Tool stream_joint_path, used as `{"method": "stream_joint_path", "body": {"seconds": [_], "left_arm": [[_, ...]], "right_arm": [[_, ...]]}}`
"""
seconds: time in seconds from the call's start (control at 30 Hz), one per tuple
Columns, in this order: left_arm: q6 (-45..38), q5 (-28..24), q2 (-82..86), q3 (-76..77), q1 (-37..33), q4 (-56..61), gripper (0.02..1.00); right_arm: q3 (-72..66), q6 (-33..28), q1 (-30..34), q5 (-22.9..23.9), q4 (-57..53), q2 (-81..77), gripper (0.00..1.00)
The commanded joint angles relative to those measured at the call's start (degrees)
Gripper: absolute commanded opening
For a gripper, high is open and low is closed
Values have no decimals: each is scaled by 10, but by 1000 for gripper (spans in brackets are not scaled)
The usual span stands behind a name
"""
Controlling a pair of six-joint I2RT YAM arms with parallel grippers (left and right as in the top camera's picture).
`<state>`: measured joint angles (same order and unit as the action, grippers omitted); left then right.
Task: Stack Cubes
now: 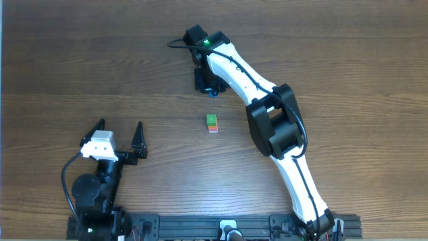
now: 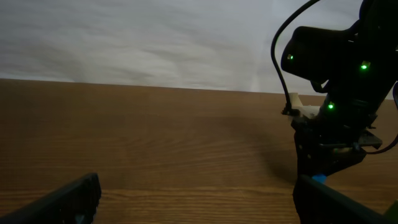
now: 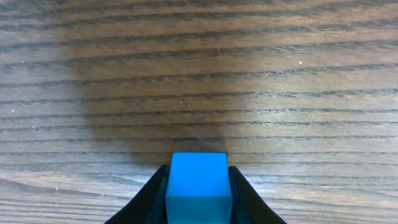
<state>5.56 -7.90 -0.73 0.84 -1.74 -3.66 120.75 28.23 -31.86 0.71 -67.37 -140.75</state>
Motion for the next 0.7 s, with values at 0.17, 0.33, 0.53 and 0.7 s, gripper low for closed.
{"method": "stream_joint_path", "body": {"seconds": [0.17,0.33,0.53,0.7], "left_arm": [[-7,1,4,-5,-3,0,1000],[-7,1,4,-5,-3,0,1000],[-7,1,4,-5,-3,0,1000],[-7,1,4,-5,-3,0,1000]], "right_arm": [[6,-3,4,-3,1,2,226],[8,-3,4,-2,0,10,226],[14,-5,4,3,-9,32,207],[14,-5,4,9,-21,70,194]]}}
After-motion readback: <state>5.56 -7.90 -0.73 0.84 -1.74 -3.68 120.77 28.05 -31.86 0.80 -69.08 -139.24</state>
